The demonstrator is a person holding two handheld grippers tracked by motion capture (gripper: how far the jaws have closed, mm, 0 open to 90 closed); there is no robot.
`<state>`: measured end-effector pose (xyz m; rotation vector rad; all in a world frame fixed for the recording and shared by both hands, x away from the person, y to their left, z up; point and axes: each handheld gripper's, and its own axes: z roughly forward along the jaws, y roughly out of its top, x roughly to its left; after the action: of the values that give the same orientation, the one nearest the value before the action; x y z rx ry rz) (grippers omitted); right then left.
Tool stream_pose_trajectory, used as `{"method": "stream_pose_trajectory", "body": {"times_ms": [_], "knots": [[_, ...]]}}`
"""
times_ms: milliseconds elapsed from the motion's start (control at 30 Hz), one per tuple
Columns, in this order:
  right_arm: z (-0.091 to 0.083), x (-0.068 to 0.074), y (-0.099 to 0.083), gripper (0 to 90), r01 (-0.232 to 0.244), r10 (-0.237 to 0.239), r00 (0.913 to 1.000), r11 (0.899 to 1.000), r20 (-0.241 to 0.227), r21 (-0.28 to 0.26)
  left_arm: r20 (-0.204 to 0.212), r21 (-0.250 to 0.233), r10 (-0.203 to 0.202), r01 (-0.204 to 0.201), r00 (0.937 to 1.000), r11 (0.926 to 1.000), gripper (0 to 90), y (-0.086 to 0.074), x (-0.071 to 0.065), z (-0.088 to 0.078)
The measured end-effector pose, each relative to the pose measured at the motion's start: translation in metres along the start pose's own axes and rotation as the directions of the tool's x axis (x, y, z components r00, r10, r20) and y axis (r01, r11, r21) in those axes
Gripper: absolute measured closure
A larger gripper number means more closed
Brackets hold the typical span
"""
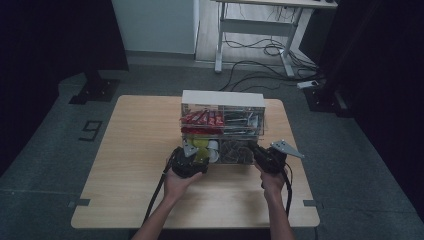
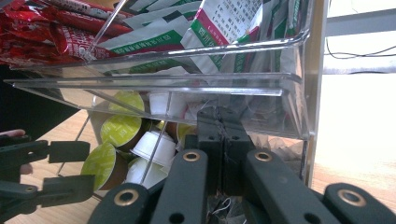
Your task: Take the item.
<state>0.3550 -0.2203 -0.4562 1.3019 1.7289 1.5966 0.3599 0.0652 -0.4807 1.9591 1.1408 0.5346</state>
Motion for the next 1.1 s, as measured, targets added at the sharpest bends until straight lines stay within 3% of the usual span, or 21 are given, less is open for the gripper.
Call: {"method": "stream_pose_trajectory", "body": {"times_ms": [433, 800, 1100], "knots": [[-0.0002, -0.0004, -0.0002, 88.6, -0.001, 0.001, 1.0, 1.0, 0.001, 0.0, -0.014, -0.023, 0.006, -0.007, 0.9999, 0.9997, 27.7, 0.002, -0.0046, 0.0075], [-0.0002, -0.0005, -0.0004, 88.5, -0.001, 0.001, 1.0, 1.0, 0.002, -0.001, -0.005, -0.048, 0.045, -0.045, 0.999, 0.9978, 33.0, -0.0031, -0.0095, 0.0101], [-0.0003, -0.0013, -0.0005, 88.6, -0.001, 0.001, 1.0, 1.0, 0.004, -0.001, 0.006, -0.052, 0.01, -0.01, 0.9999, 0.9986, 38.0, -0.0029, -0.0078, 0.0086]]}}
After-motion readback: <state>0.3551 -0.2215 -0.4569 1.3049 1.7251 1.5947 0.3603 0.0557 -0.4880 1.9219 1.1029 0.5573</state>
